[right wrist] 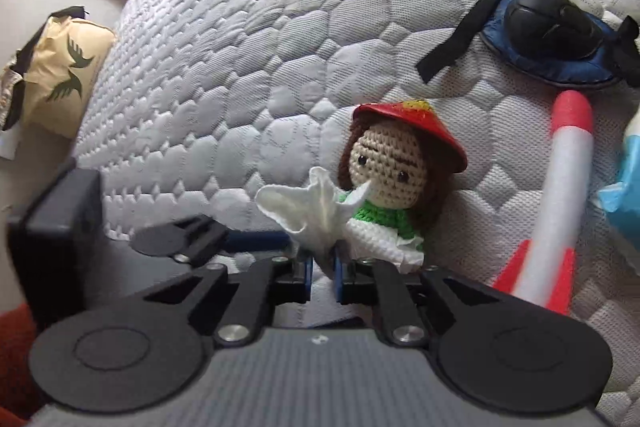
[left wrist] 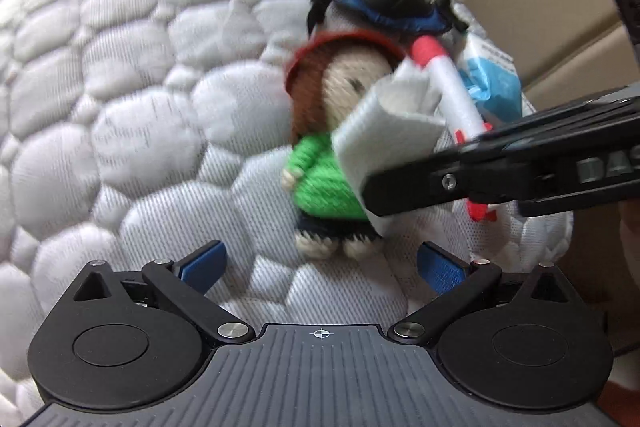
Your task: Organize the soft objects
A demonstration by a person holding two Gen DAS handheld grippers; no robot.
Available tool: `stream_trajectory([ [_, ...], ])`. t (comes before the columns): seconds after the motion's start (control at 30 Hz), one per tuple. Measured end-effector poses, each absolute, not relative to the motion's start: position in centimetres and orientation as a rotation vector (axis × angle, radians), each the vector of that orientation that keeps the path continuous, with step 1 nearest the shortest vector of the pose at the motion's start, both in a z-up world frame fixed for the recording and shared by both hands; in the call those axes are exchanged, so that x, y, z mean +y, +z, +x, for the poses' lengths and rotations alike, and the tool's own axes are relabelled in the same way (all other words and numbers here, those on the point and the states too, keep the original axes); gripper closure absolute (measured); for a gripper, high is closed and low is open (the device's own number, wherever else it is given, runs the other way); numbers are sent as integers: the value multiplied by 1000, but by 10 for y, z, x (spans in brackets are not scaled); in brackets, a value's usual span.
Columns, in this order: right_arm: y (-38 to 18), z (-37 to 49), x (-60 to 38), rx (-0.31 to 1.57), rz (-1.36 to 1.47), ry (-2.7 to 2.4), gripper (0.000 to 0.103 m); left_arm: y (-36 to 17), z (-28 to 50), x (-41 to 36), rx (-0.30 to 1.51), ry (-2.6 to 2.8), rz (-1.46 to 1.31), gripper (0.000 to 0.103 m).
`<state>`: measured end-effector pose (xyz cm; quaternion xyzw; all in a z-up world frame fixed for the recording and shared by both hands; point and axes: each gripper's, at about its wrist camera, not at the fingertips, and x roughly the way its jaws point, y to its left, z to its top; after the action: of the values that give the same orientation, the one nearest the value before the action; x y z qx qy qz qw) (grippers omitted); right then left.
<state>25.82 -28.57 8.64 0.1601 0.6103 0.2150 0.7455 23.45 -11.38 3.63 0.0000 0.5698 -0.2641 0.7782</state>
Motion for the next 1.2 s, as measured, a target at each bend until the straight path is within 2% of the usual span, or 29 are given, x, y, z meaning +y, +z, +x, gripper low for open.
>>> stream_trajectory([
  [0.2, 91, 250, -326, 1318, 270, 336, 89, 31, 256, -132, 1187, -617, -77, 0],
  [0.4, 112, 252, -373, 1235, 385, 283, 87, 18, 276, -170, 1116, -608, -42, 2],
  [0.43, 113, 253, -378, 1227, 393, 277, 87, 18, 276, -175, 1108, -588, -18, 5],
  [0.47, 115, 253, -382, 1220, 399, 273, 87, 21, 276, -176, 1103, -570, 10, 22],
  [0.5, 116, 254, -384, 1213, 406, 271, 87, 25, 275, -174, 1096, -558, 37, 34],
  [0.7, 107, 264, -375, 1233, 435, 299, 86, 53, 282, -147, 1028, -466, 258, 35],
  [0.73, 103, 266, -368, 1232, 424, 298, 78, 54, 287, -143, 1027, -457, 287, 35],
  [0.77, 99, 268, -360, 1228, 408, 294, 57, 54, 291, -140, 1025, -447, 315, 35],
  [0.8, 95, 271, -352, 1225, 393, 291, 49, 54, 294, -136, 1022, -435, 349, 35],
  [0.9, 85, 284, -330, 1188, 357, 278, 46, 48, 288, -134, 1018, -416, 471, 33],
  [1.03, 70, 311, -310, 1168, 439, 264, 36, 47, 276, -127, 1012, -441, 423, 27],
  [1.2, 44, 338, -279, 1194, 325, 213, 35, 49, 273, -125, 995, -465, 360, 13],
])
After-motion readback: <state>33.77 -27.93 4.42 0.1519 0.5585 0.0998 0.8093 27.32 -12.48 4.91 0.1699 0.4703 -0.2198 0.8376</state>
